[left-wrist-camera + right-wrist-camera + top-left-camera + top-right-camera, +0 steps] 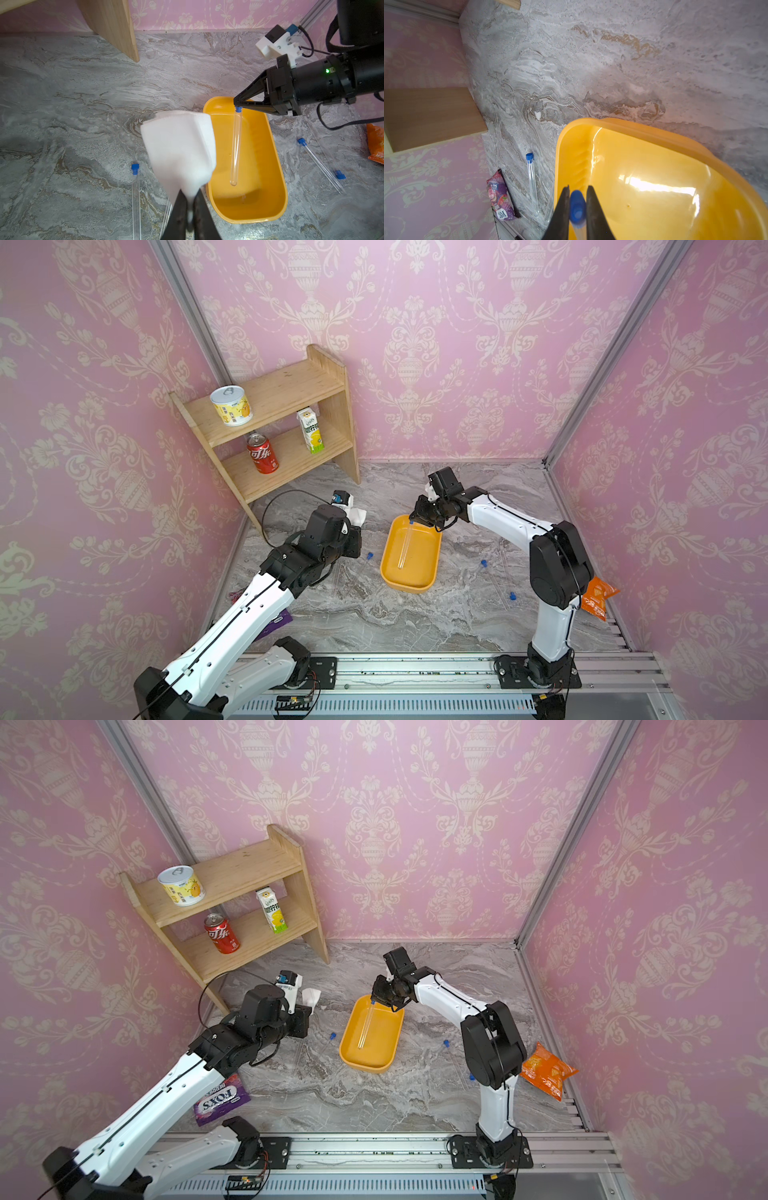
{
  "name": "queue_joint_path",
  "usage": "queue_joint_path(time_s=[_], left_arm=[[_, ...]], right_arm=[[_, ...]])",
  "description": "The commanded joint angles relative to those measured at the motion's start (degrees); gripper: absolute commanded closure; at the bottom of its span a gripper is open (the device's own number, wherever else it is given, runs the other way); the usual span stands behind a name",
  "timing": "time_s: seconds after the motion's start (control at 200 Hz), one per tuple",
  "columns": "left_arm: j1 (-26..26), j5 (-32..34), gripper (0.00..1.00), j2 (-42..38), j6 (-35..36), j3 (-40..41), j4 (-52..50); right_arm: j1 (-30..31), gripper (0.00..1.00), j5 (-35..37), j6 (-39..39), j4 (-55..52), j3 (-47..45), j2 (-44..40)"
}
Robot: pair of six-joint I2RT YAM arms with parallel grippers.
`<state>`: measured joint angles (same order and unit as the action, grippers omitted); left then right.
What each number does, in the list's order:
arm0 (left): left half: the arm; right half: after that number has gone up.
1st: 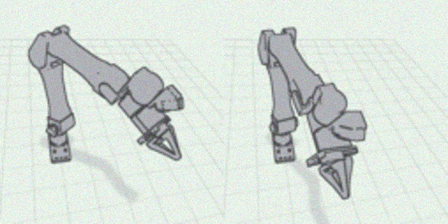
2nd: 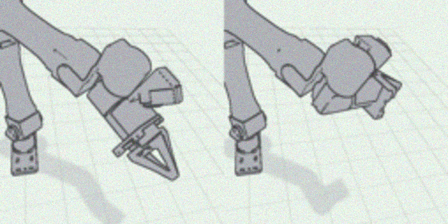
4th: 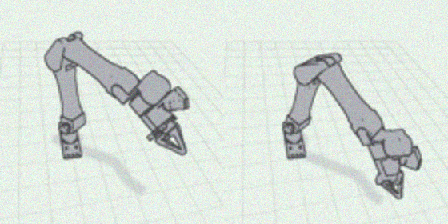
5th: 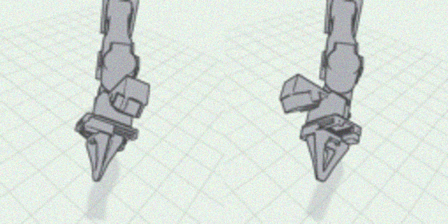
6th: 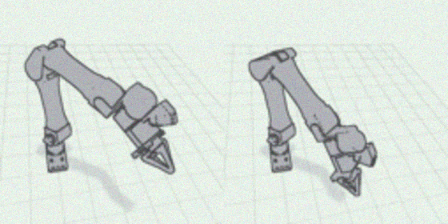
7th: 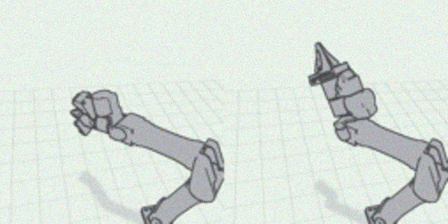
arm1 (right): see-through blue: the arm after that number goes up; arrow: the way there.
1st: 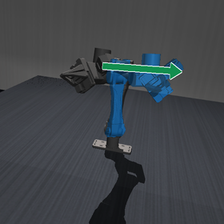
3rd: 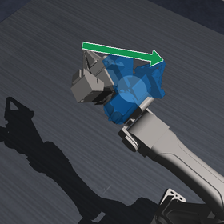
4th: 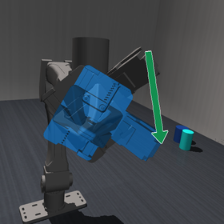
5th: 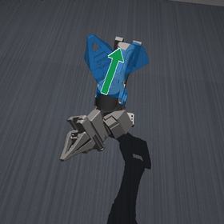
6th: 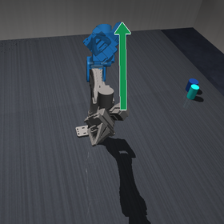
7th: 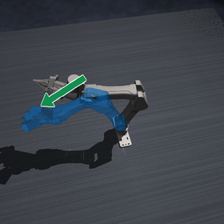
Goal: Wipe the exteriors of test tubes
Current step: Place the test tube in the storage box.
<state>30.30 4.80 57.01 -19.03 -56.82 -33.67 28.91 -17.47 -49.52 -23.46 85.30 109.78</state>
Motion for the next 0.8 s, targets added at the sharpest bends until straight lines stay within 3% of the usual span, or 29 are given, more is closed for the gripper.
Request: queue_joint_path(time_s=[0.0,0.32,0.67,0.755,0.795], left_arm=[[-1.3,-1.6,0.89,-1.1,-0.5,0.6,-3.2],[-1.7,-5.9,0.89,-1.1,-1.8,1.5,-1.8],[-1.6,-10.4,0.89,-0.1,-3.0,2.1,0.4],[-1.7,-10.5,0.89,-0.1,-2.9,2.0,0.7],[-1.7,-10.5,0.89,-0.1,-2.9,2.1,0.9]], right_arm=[[0.8,0.91,4.8,-5.5,4.5,-3.0,-0.2],[2.7,0.91,7.0,-11.1,8.3,-5.7,3.1],[3.1,0.9,5.3,-13.0,7.1,-0.9,9.6],[3.1,0.86,5.4,-12.7,6.6,-0.6,9.8],[3.2,0.77,5.5,-12.5,6.2,-0.4,9.9]])
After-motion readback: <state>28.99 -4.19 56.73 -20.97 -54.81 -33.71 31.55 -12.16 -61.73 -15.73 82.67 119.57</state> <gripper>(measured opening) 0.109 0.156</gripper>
